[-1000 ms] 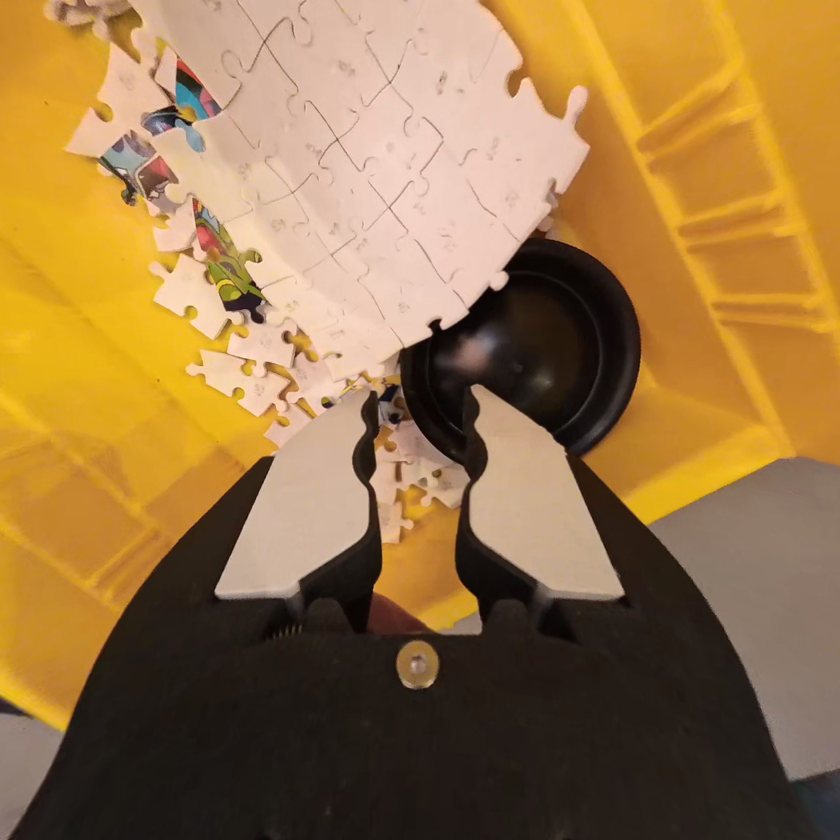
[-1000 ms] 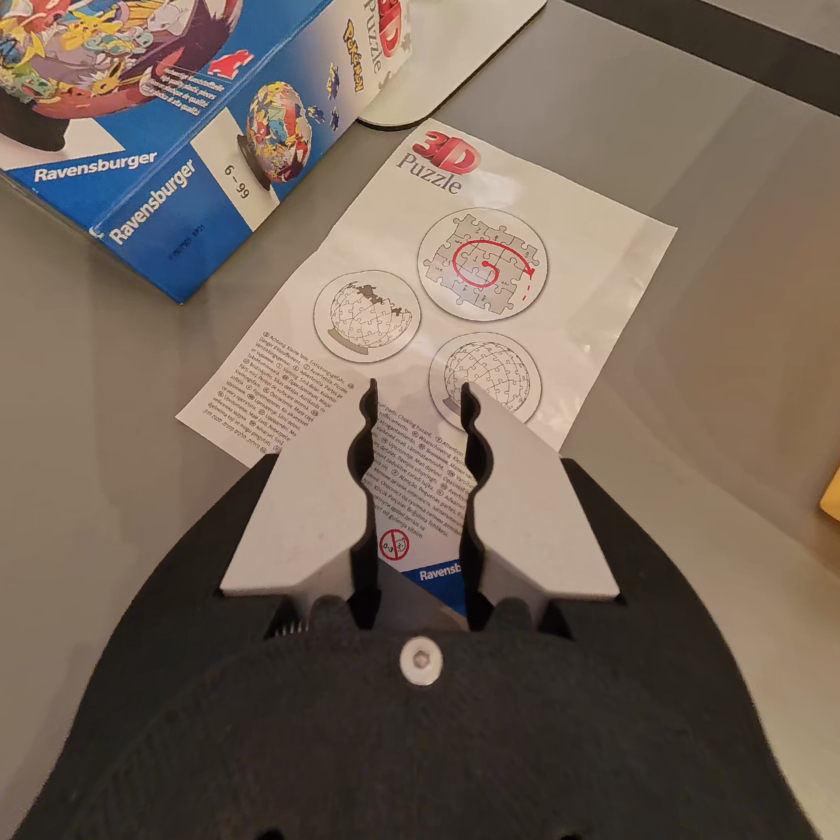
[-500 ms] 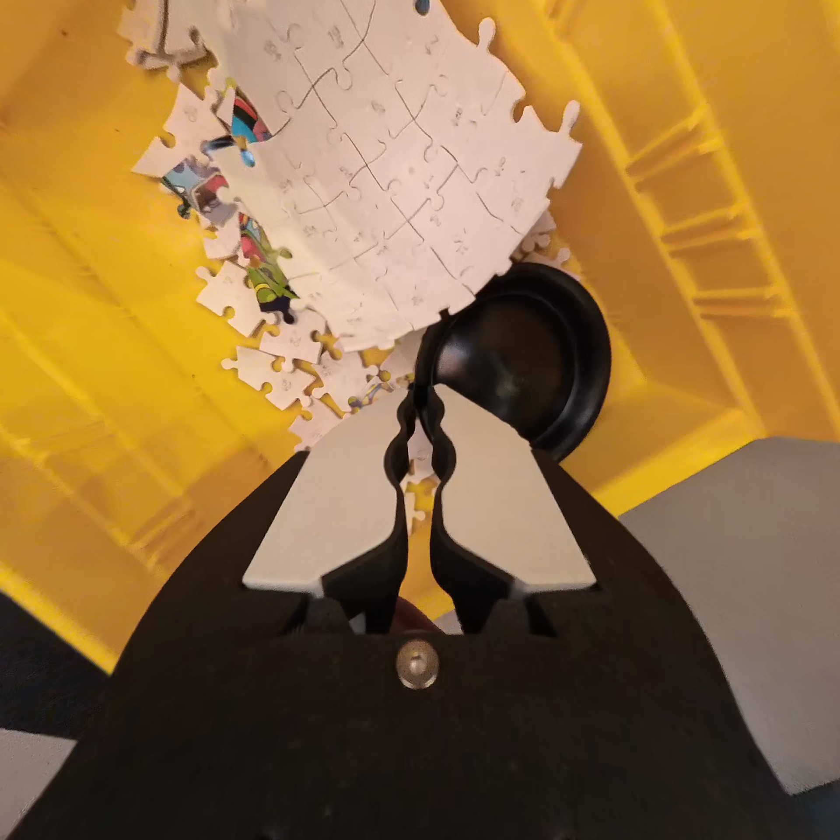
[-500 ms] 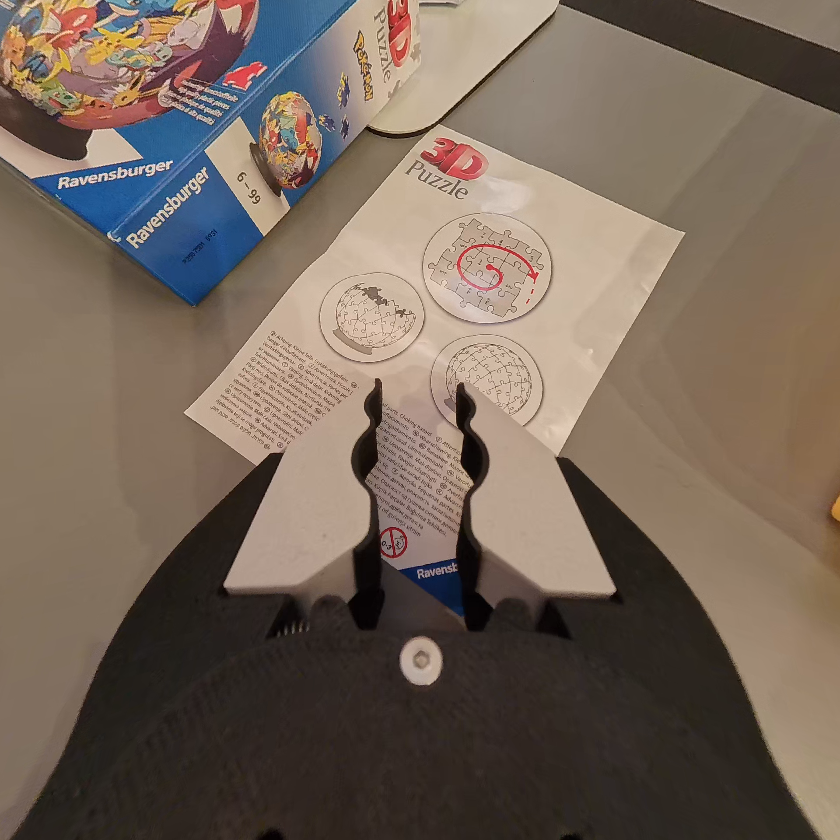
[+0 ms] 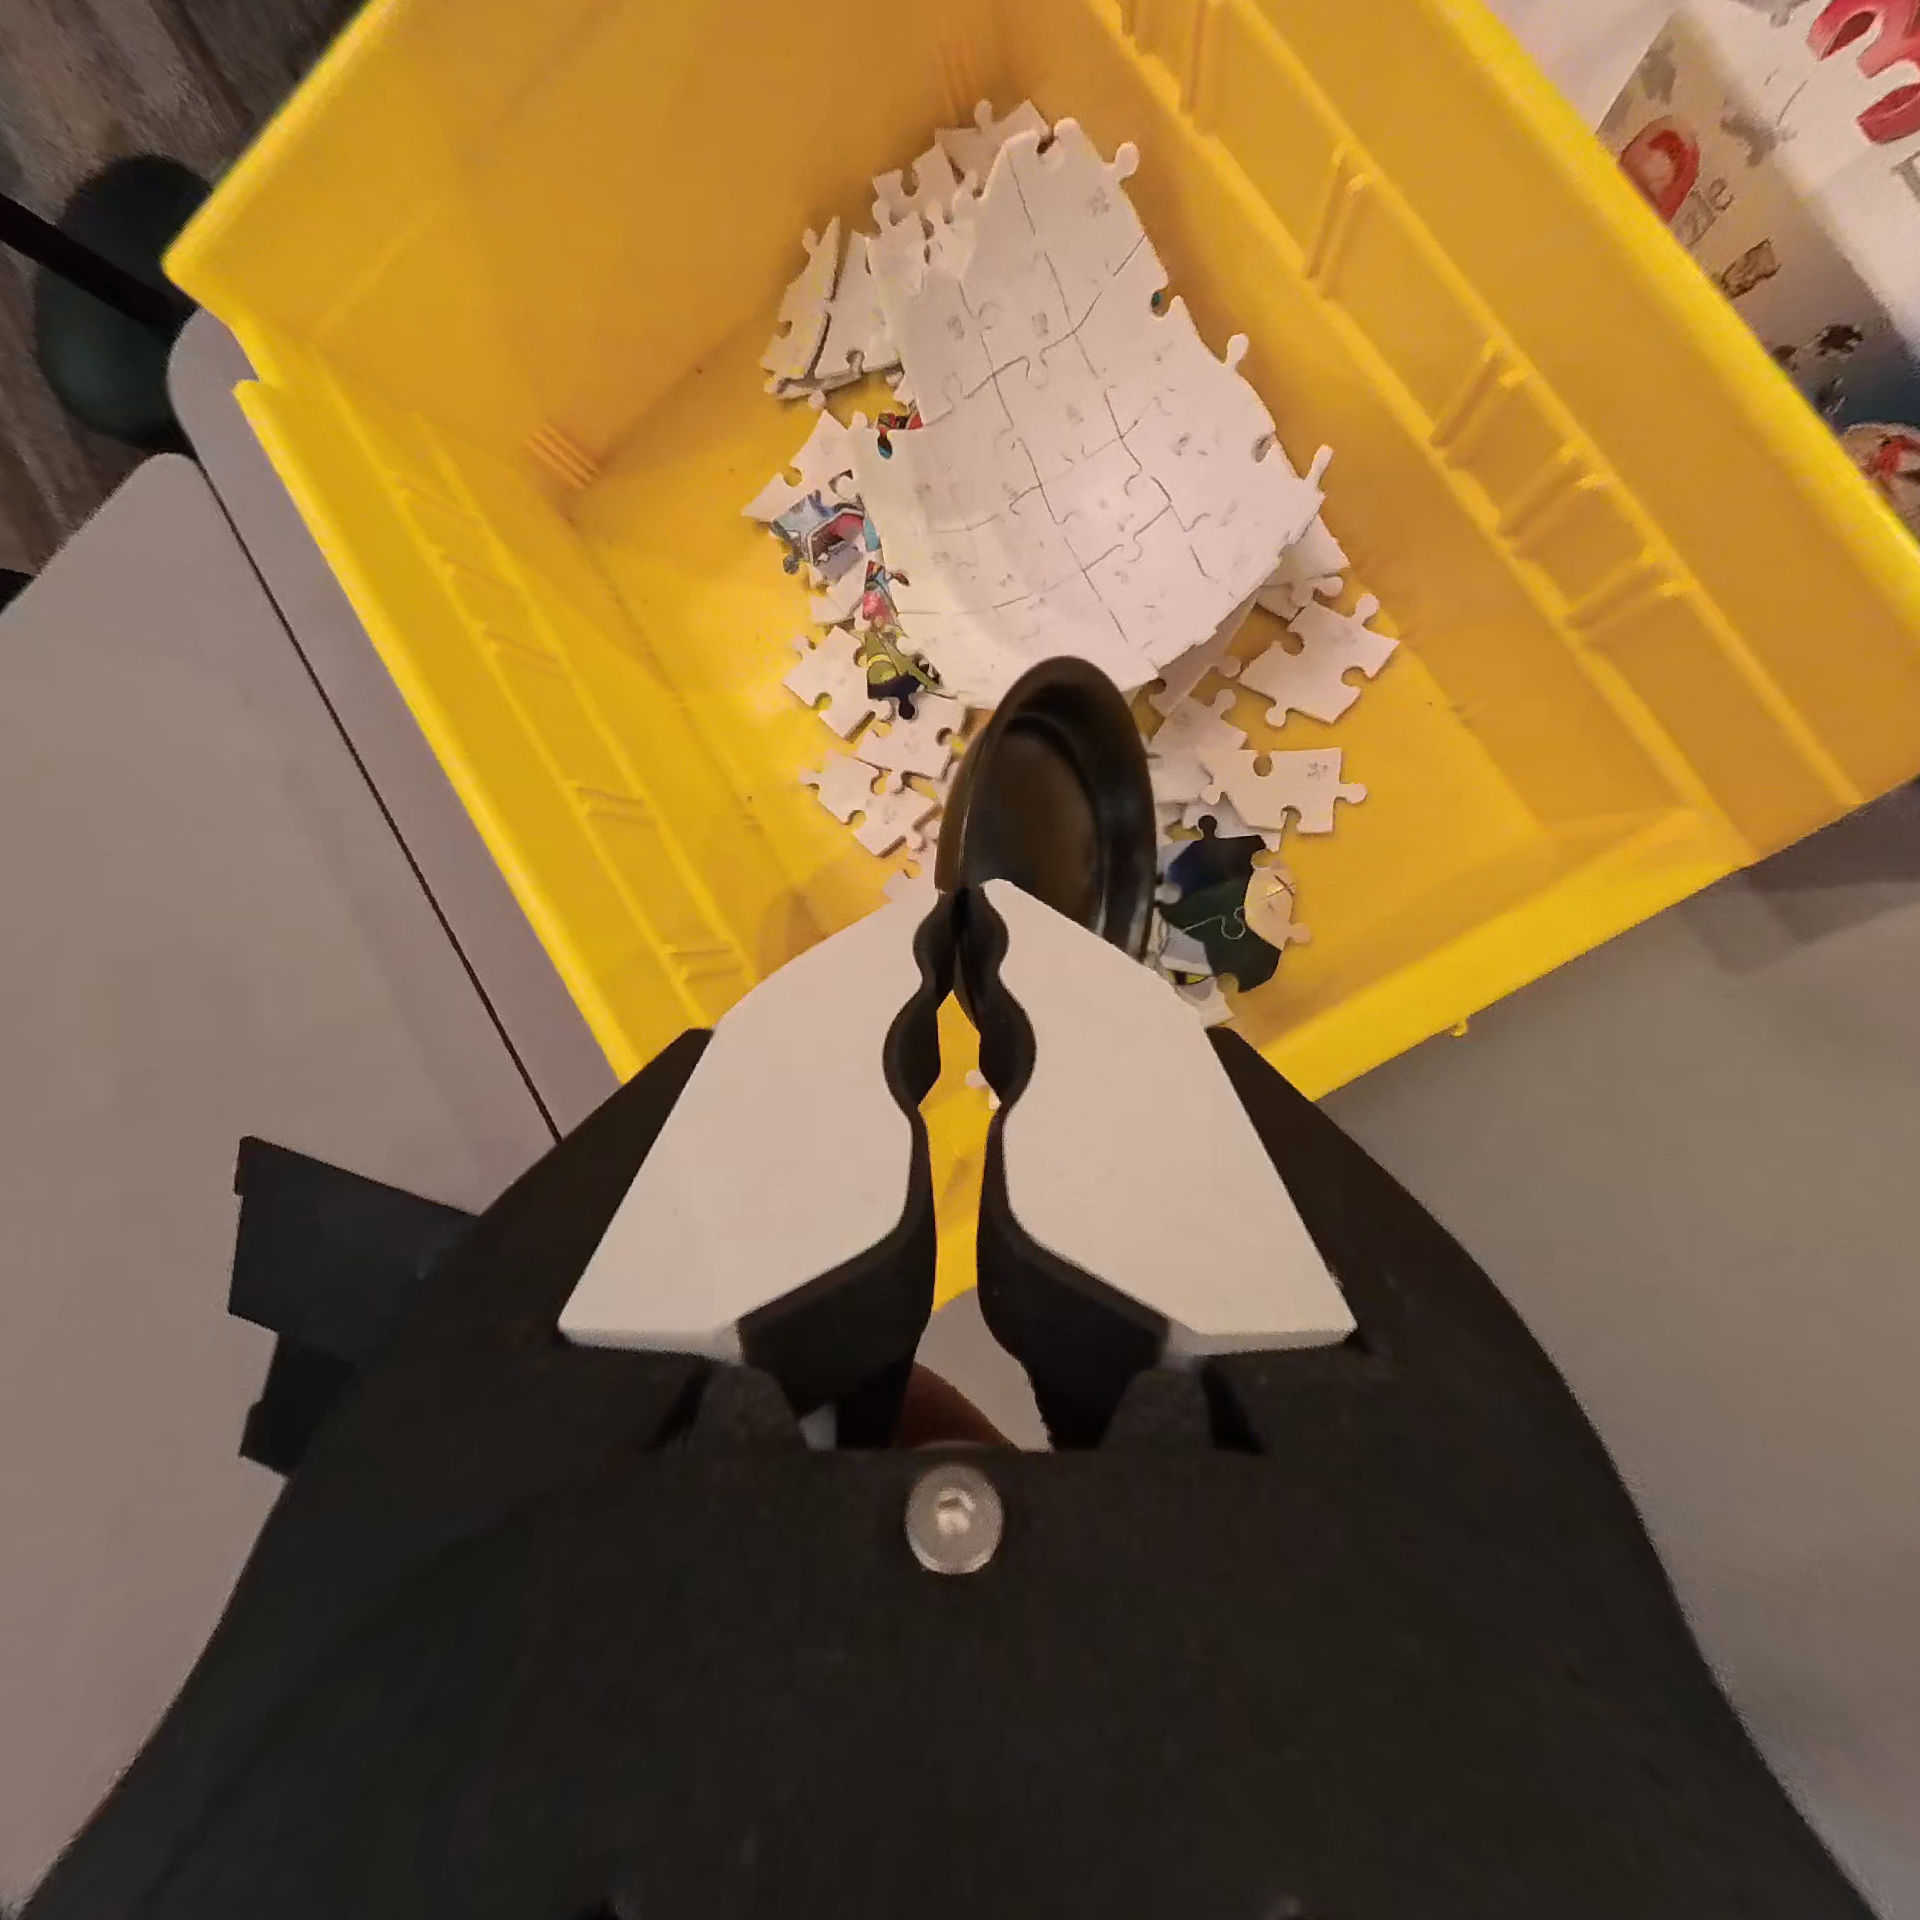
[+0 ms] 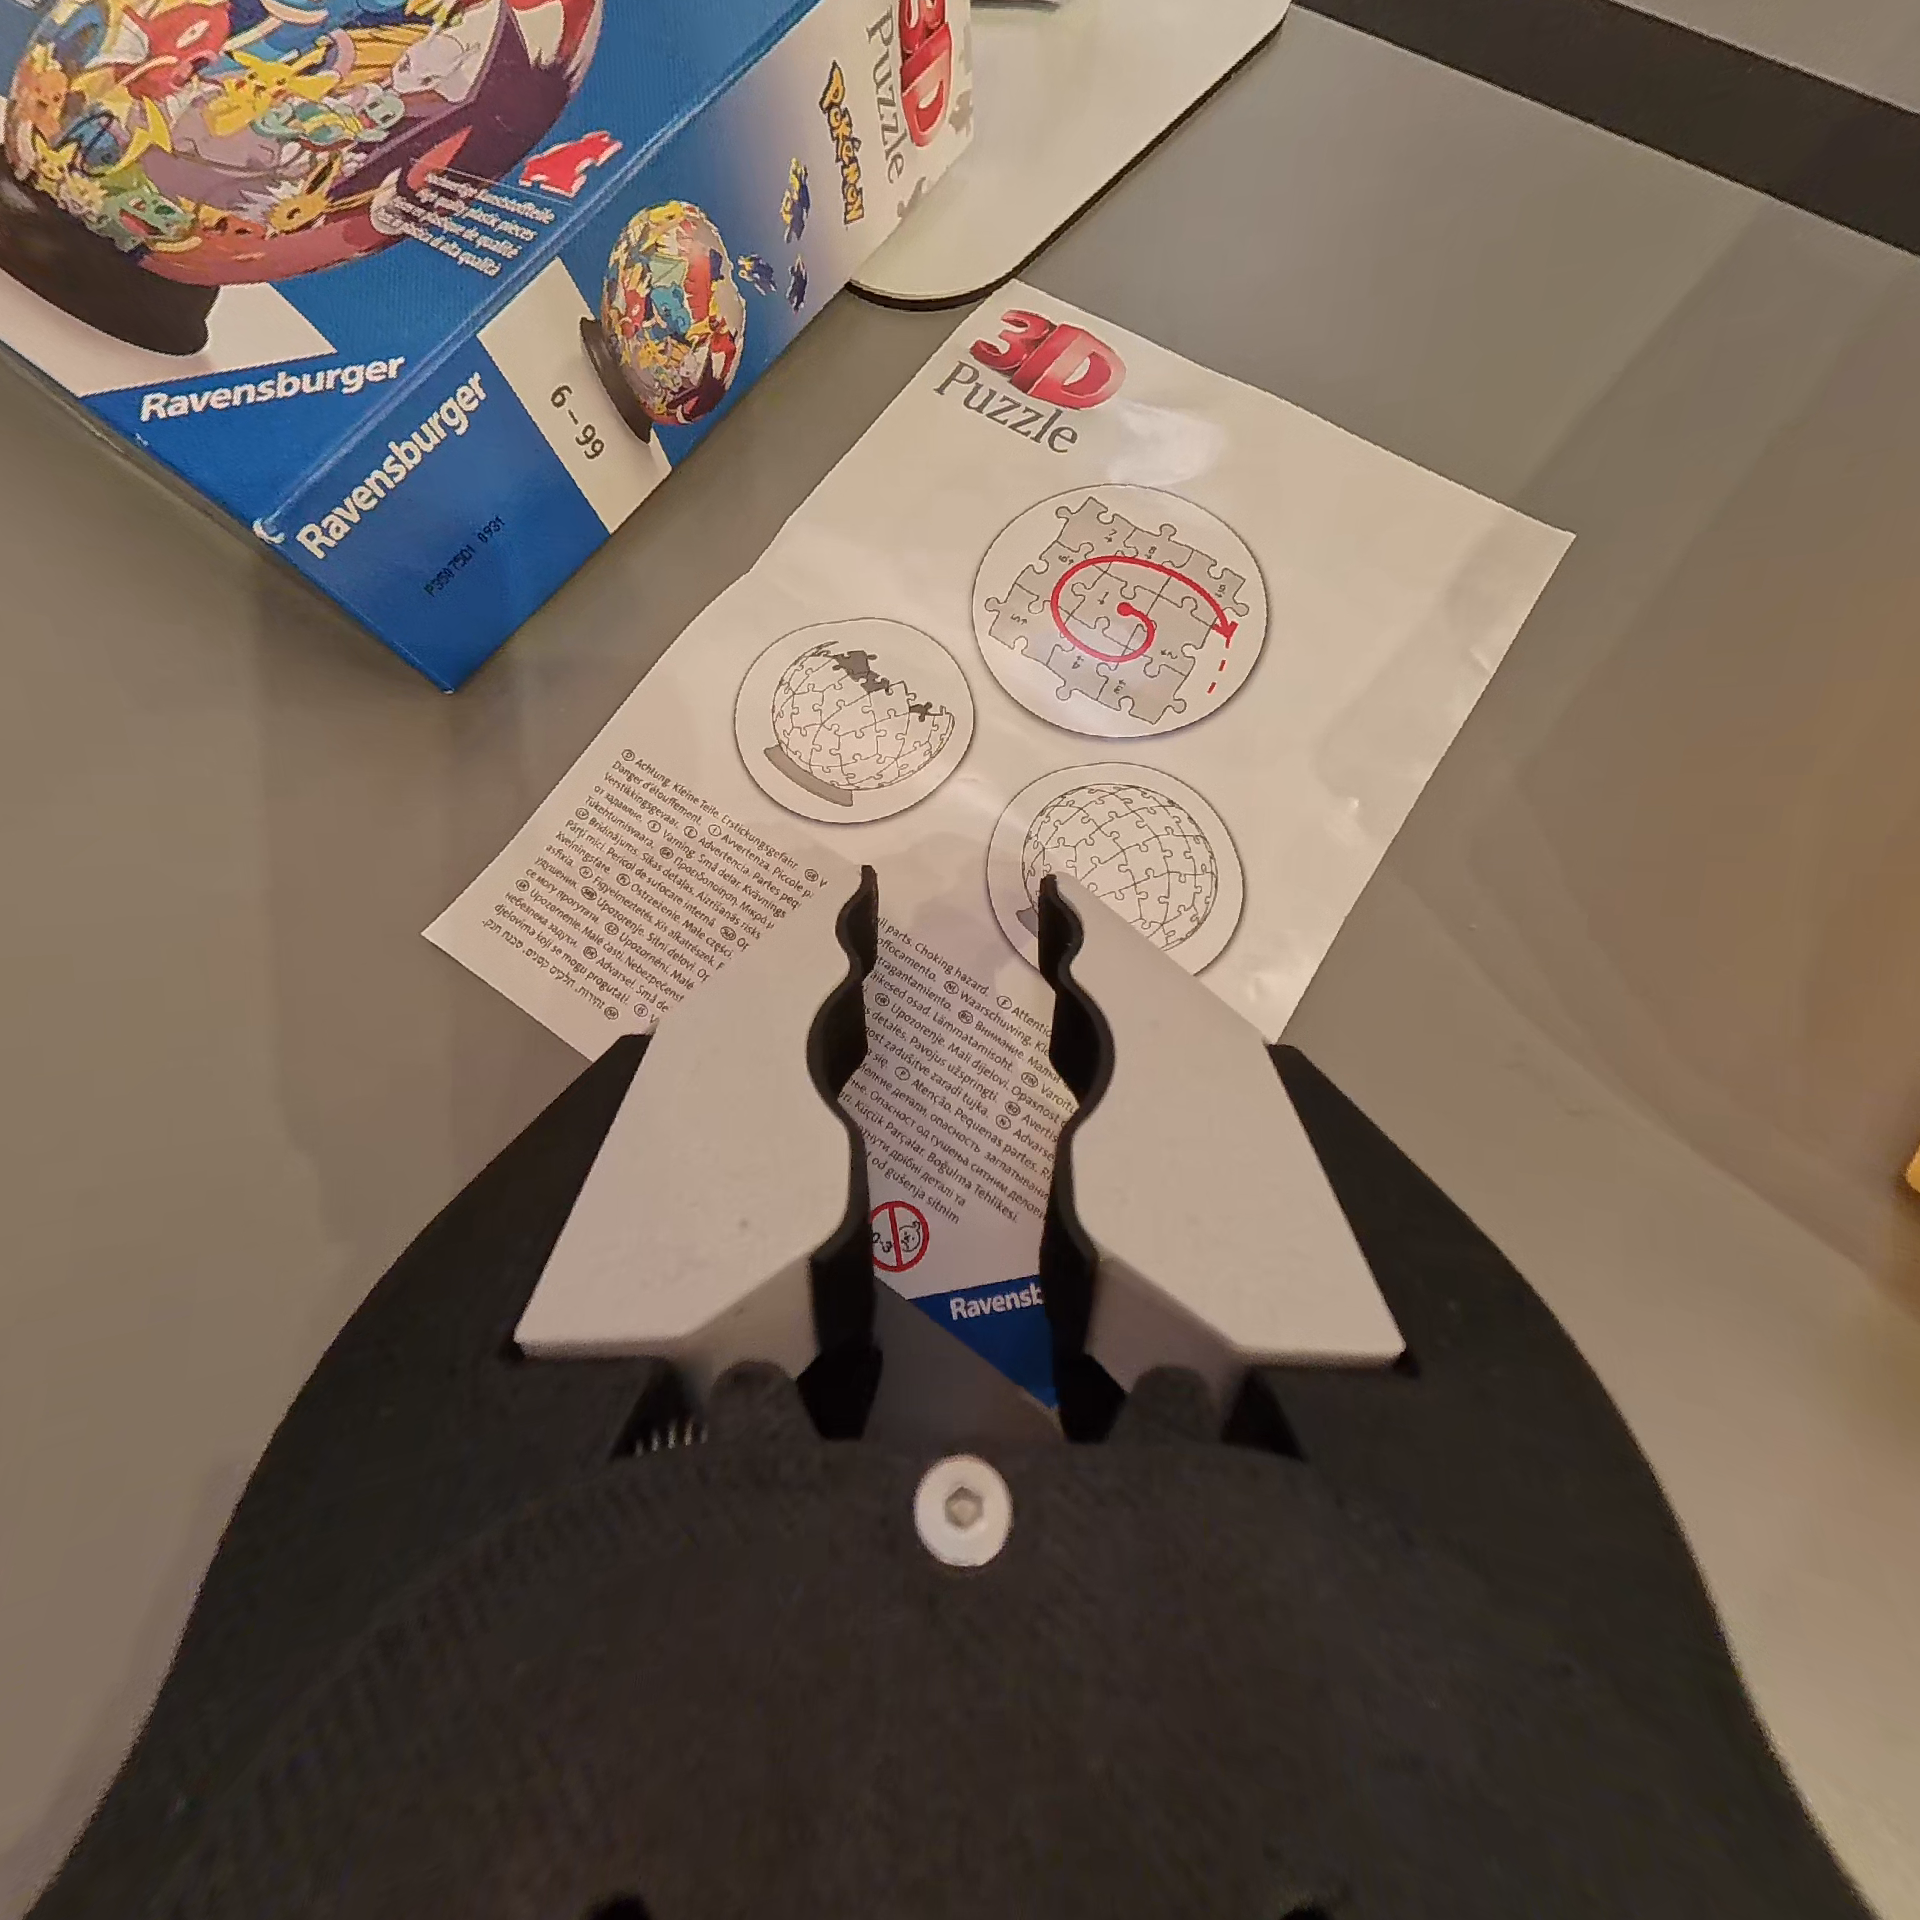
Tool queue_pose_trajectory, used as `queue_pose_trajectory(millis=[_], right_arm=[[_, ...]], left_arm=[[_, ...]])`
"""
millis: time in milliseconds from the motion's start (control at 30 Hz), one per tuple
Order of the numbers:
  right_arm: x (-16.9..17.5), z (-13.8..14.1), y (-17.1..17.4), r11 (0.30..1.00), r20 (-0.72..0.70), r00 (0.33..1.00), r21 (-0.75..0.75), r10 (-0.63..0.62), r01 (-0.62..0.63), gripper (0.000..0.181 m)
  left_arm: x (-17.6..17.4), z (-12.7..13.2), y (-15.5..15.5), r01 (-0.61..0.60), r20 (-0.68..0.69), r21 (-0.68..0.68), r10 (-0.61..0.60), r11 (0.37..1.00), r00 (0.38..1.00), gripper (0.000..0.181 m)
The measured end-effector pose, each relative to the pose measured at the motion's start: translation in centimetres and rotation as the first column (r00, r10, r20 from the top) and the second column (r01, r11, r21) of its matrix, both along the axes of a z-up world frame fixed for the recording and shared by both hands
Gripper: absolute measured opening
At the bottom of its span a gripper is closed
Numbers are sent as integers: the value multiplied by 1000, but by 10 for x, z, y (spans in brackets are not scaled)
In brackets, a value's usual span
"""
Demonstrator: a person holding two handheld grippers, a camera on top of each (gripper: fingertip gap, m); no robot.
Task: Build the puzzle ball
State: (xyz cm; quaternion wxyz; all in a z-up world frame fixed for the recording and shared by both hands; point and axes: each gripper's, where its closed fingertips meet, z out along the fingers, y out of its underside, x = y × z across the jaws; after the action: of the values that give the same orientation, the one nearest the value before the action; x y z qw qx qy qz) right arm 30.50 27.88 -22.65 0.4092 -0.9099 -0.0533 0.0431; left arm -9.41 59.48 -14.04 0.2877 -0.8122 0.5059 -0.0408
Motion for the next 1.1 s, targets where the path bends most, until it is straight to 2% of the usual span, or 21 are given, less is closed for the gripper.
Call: queue_pose_trajectory(millis=[167, 300, 400, 500, 567, 633, 733, 967, 1033, 1067, 1100], right_arm=[[0, 1, 0, 1000, -7, 1000, 2, 1, -1, 29], [0, 1, 0, 1000, -5, 1000, 7, 5, -5, 30], [1, 4, -1, 1000, -22, 1000, 20, 0, 1, 30], [-1, 7, -5, 999, -22, 1000, 33, 8, -7, 30], [-4, 9, -9, 999, -9, 1000, 35, 20, -20, 30], [-9, 12, -13, 999, 3, 999, 40, 33, -33, 30], [-15, 18, -21, 997, 16, 999, 52, 51, -52, 30], [-48, 31, -37, 988, 1, 990, 75, 139, -139, 28], [-62, 33, -39, 981, 1, 984, 79, 176, -176, 28], [-70, 34, -40, 978, -5, 981, 81, 196, -194, 28], [-78, 34, -40, 973, -13, 976, 83, 218, -217, 28]], left_arm=[[4, 31, -11, 6, 71, 67, -11, 998, 997, 2], [12, 68, -36, 33, 142, 146, -54, 989, 988, 2], [28, 91, -77, 89, 187, 194, -126, 977, 974, 1], [57, 99, -128, 172, 160, 320, -232, 932, 959, 2], [84, 91, -172, 244, 135, 382, -315, 891, 940, 2], [108, 74, -209, 336, 35, 480, -400, 811, 916, 2], [138, 51, -252, 388, 9, 558, -473, 734, 881, 2], [173, -6, -318, 538, -148, 673, -621, 507, 770, 2], [178, -15, -329, 562, -205, 714, -642, 418, 738, 2], [178, -22, -335, 579, -231, 718, -652, 386, 722, 2], [178, -29, -339, 595, -248, 708, -656, 380, 713, 3]])
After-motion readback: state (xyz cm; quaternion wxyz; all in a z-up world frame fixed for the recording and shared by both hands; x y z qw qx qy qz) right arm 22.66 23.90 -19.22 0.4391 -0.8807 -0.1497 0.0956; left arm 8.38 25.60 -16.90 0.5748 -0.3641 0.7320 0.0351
